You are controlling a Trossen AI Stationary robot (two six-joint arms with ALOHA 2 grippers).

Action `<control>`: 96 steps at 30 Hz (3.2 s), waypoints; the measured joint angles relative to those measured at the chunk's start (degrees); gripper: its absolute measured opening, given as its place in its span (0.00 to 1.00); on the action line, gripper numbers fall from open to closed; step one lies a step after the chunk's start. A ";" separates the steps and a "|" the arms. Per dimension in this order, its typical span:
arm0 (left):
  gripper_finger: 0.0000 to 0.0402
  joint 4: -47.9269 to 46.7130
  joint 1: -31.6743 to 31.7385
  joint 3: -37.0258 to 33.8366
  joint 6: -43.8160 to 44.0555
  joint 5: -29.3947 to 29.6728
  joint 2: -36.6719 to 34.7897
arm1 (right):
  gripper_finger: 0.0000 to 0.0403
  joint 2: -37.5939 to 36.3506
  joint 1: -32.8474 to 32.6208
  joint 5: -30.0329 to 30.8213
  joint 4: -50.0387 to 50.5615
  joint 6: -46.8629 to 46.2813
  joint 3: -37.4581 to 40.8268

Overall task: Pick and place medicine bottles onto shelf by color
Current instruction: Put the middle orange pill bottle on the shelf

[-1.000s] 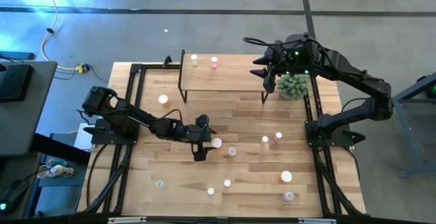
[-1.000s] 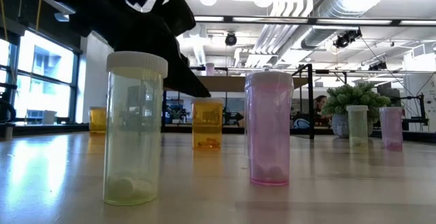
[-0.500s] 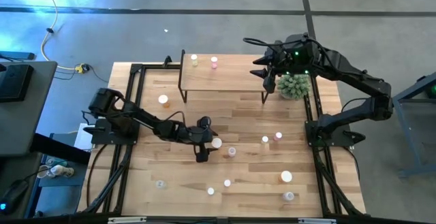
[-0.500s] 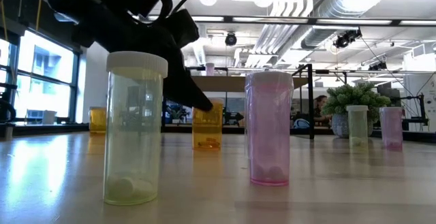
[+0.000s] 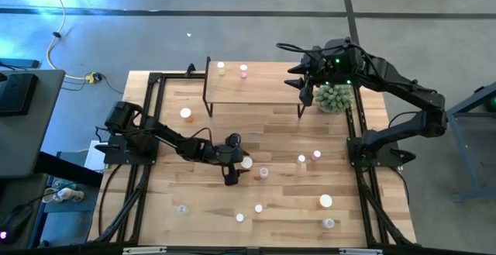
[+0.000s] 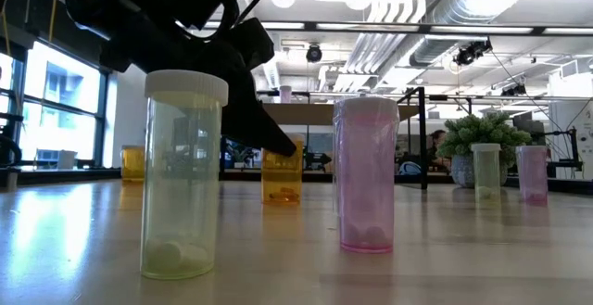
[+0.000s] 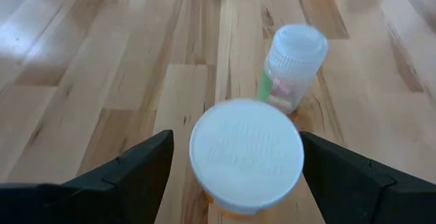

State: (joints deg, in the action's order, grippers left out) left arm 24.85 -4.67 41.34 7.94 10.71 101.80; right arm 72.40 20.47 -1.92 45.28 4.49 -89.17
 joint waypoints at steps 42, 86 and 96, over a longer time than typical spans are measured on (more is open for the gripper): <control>0.51 -0.39 5.05 -0.04 -4.42 -2.04 -6.60 | 0.67 0.02 0.00 0.02 2.14 1.36 0.00; 0.51 4.22 15.96 0.02 -13.67 -0.54 -26.16 | 0.73 18.14 -7.24 -10.64 -5.23 12.09 0.00; 0.51 6.39 16.02 0.02 -15.43 0.30 -26.16 | 0.73 20.73 -7.41 -10.53 -8.67 10.85 0.00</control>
State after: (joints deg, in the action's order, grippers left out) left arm 31.23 11.35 41.36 -7.48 11.00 75.64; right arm 93.13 13.06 -12.45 36.60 15.35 -89.17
